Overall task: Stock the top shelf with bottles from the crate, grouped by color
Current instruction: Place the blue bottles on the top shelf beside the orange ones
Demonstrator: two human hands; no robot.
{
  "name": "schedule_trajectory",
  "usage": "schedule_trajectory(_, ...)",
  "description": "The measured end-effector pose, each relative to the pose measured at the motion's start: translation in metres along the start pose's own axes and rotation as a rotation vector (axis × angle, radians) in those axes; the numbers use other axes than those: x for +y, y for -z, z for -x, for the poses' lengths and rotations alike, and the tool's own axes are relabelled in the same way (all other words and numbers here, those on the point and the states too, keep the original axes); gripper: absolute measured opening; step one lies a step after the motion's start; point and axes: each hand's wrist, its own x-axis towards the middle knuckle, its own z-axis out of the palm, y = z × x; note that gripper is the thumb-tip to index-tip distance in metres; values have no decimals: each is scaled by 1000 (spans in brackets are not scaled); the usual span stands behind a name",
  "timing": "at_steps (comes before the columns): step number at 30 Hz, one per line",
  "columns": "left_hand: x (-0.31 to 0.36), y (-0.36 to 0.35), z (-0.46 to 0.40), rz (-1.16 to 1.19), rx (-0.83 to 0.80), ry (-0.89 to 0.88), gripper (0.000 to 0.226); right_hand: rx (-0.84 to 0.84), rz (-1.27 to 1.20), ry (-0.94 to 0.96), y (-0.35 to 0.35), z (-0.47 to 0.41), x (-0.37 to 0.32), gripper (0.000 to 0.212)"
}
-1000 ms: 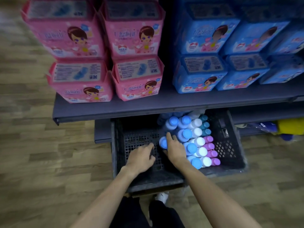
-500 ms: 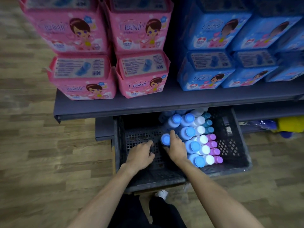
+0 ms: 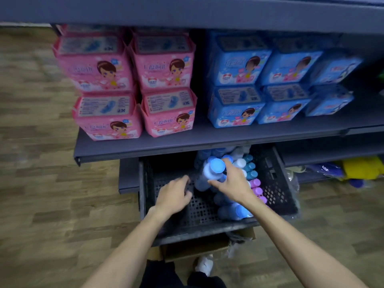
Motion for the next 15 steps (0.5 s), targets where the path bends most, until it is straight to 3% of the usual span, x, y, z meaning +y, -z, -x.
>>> schedule_trajectory(15,64,80,28,-55,321,-64,32,73,-129,462,117,24,-80,56)
